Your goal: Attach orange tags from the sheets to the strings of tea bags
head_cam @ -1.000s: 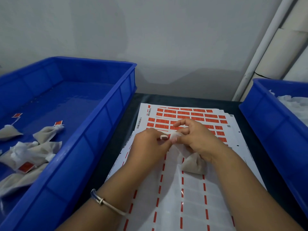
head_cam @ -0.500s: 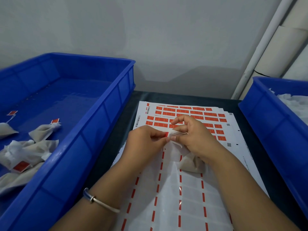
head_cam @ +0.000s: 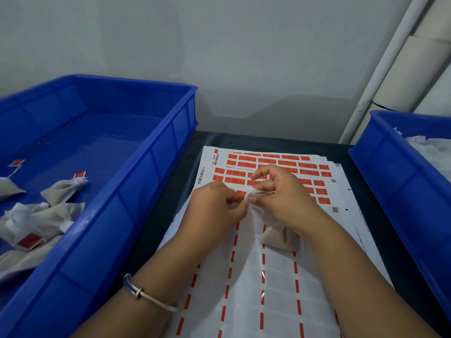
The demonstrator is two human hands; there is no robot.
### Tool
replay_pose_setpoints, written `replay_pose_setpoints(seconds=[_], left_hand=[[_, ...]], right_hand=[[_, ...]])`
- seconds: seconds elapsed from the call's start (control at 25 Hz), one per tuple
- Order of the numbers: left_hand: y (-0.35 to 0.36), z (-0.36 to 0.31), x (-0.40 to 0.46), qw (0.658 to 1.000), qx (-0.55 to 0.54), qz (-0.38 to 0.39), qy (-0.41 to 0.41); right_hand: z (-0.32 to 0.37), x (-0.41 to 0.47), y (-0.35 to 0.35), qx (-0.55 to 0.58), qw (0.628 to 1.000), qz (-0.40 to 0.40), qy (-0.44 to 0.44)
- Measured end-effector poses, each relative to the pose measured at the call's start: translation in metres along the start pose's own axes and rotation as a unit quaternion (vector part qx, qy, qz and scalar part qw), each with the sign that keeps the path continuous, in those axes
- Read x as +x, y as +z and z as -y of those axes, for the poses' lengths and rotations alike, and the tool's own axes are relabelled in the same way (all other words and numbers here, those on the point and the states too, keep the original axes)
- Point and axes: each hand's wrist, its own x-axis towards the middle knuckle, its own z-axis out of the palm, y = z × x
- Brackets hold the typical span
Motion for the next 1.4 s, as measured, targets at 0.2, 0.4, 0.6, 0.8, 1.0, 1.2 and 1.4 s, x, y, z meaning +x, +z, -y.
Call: replay_pose_setpoints(seconds=[0.2,0.4,0.6,0.8,1.0,1.2,1.4], left_hand=[[-0.001,0.001,0.001,1.000,-0.016,-0.005,-0.012],[-0.002,0.002,0.002,0.998,-0.048,-0.008,-0.033],[-0.004,0.002,0.000,0.998,-0.049,-0.021,-0.025],[-0.007,-0.001,0.001,0.999,-0.040,-0.016,-0.031],[-0.011,-0.001,0.003,0.991,-0.096,0.023,-0.086],[-0.015,0.000,0.004,0.989,-0.116,0.030,-0.083],[-0.013,0.002,-0.002,0.996,-0.079,0.022,-0.019]], right_hand=[[0.002,0.000,0.002,-0.019,1.000,-0.005,-0.012],[0.003,0.000,0.002,-0.058,0.998,-0.004,-0.032],[0.002,0.000,0.000,-0.064,0.997,0.000,-0.031],[0.002,0.001,-0.001,-0.054,0.998,-0.005,-0.019],[0.000,0.003,-0.001,-0.050,0.999,-0.003,-0.007],[-0.003,0.002,-0.002,-0.023,1.000,0.004,-0.002],[-0.003,0.000,-0.002,-0.015,1.000,0.005,-0.011]])
